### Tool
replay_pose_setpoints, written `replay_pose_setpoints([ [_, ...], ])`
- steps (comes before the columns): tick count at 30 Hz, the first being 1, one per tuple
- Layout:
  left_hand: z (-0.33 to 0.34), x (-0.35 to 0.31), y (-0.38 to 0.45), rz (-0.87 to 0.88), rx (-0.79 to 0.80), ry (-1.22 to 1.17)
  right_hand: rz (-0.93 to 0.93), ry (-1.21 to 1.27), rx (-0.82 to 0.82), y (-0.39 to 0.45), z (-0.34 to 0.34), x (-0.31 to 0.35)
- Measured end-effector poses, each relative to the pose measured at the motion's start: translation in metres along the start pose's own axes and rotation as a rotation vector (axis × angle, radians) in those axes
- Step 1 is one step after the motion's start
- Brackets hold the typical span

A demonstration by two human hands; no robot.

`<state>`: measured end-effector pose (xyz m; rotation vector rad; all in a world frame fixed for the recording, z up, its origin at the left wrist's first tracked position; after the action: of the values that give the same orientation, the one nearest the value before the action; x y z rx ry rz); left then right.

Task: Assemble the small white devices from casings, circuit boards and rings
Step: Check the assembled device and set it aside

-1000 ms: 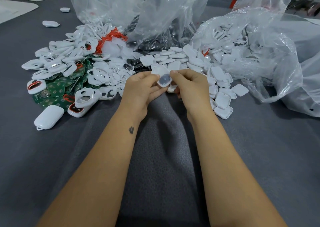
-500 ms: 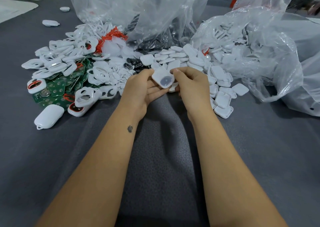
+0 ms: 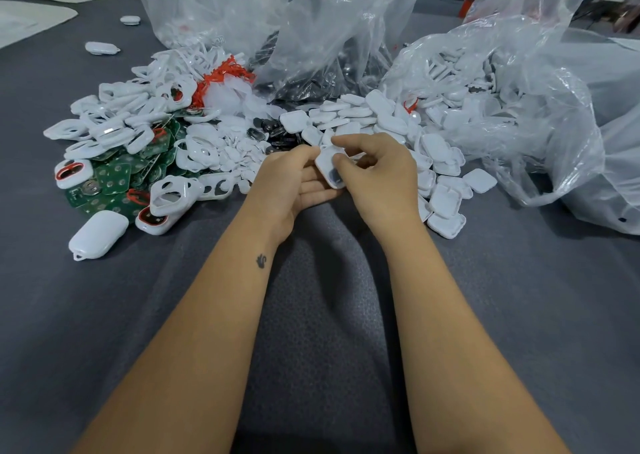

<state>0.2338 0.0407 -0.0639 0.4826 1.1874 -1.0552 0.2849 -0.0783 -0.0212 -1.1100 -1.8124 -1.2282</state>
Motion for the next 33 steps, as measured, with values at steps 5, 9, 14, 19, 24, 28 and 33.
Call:
replay_pose_setpoints([
  [5, 0.0, -0.001, 0.0, 0.014, -0.009, 0.016, -0.045, -0.052, -0.008, 0.0, 0.0, 0.004],
  [9, 0.004, -0.004, -0.003, 0.073, 0.025, 0.087, 0.002, 0.026, -0.013, -0.001, -0.002, 0.004],
  [14, -0.002, -0.004, -0.002, 0.074, -0.05, 0.042, 0.125, 0.144, -0.063, 0.002, -0.01, -0.005],
  [19, -0.004, -0.007, -0.004, 0.098, -0.092, -0.006, 0.123, 0.1, 0.004, 0.001, -0.003, -0.006],
  [24, -0.003, -0.008, -0.005, 0.105, -0.094, -0.044, 0.039, -0.027, 0.007, 0.001, -0.001, -0.002],
  [28, -0.005, -0.006, -0.003, 0.115, -0.093, -0.035, -0.102, -0.207, 0.001, -0.001, 0.001, 0.006],
  [33, -0.007, -0.005, -0.002, 0.114, -0.121, -0.048, -0.163, -0.223, 0.0, -0.003, 0.001, 0.013],
])
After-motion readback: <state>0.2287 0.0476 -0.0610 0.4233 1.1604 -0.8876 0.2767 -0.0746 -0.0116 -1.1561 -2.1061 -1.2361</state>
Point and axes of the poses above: each hand's wrist, its own y-axis towards the middle knuckle, its own z-axis out of the palm, x = y × z, the point moved 8 cm from there along y, towards the middle knuckle, and after that the axes turned 5 degrees about -x, right-handed, at the moved point
